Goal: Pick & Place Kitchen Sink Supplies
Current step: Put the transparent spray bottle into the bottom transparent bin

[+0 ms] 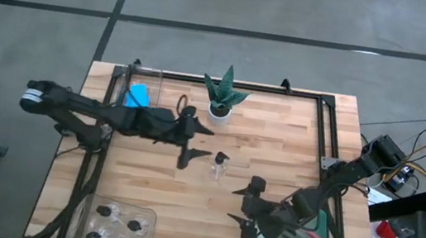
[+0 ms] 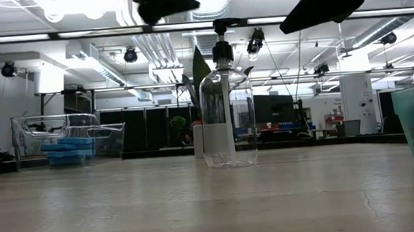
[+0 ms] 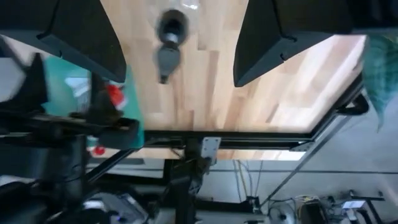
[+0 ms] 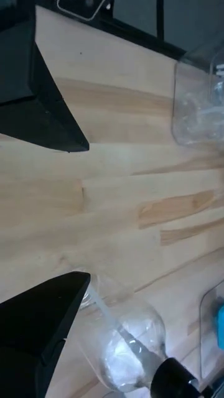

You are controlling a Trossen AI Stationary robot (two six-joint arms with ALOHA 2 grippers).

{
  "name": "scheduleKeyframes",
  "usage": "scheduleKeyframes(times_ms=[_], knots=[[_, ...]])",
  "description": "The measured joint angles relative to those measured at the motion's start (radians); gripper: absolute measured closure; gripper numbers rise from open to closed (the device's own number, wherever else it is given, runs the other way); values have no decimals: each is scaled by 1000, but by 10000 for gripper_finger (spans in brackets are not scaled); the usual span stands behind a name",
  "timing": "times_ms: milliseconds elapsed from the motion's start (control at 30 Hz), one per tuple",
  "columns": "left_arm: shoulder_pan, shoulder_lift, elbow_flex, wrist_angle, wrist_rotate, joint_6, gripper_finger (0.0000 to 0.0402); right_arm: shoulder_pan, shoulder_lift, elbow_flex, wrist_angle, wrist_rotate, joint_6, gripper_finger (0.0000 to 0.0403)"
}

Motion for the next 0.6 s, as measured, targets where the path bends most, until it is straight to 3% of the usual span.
scheduleKeyframes(times_ms=[367,600], knots=[[41,227,139,-2,71,74,103,7,0,-17,6,4,22,77],[47,270,181,-71,101,56,104,26,0,-18,10,17,26,77]])
